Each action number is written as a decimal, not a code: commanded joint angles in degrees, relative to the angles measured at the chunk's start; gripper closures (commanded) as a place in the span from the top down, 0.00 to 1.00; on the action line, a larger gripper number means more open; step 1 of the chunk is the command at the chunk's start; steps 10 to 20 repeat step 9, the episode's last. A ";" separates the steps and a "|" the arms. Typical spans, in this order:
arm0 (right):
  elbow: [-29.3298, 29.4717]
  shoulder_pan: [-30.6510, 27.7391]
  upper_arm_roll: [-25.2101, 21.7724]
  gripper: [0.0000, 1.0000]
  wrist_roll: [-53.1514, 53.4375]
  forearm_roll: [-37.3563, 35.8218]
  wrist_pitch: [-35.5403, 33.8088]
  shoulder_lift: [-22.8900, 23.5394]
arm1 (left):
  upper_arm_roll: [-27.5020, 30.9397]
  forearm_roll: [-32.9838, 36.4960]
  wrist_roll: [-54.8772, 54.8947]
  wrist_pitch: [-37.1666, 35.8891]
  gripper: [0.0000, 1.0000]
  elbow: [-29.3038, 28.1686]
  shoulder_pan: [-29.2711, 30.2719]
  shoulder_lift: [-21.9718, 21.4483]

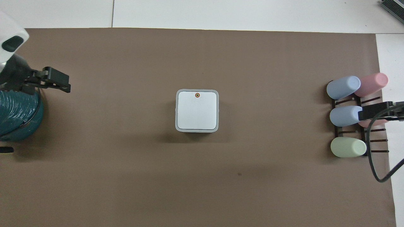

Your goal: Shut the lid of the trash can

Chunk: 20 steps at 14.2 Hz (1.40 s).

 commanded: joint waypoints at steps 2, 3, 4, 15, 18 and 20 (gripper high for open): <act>-1.01 -0.39 0.38 1.00 0.52 0.02 0.13 -1.04 | -0.82 2.84 5.13 0.07 1.00 -1.33 2.24 -0.90; -1.01 -0.39 0.38 1.00 0.52 0.02 0.13 -1.04 | -0.82 3.45 5.22 0.51 1.00 -1.24 2.25 -0.90; -1.01 -0.39 0.38 1.00 0.52 0.02 0.13 -1.04 | -0.91 3.98 5.13 0.60 1.00 -1.16 2.16 -0.90; -1.01 -0.39 0.38 1.00 0.52 0.02 0.13 -1.04 | -1.00 3.89 5.31 1.21 1.00 -1.16 1.72 -1.07; -1.01 -0.39 0.38 1.00 0.52 0.02 0.13 -1.04 | -1.00 3.89 5.31 1.21 1.00 -1.16 1.72 -1.07; -1.01 -0.39 0.38 1.00 0.52 0.02 0.13 -1.04 | -1.00 3.89 5.31 1.21 1.00 -1.16 1.72 -1.07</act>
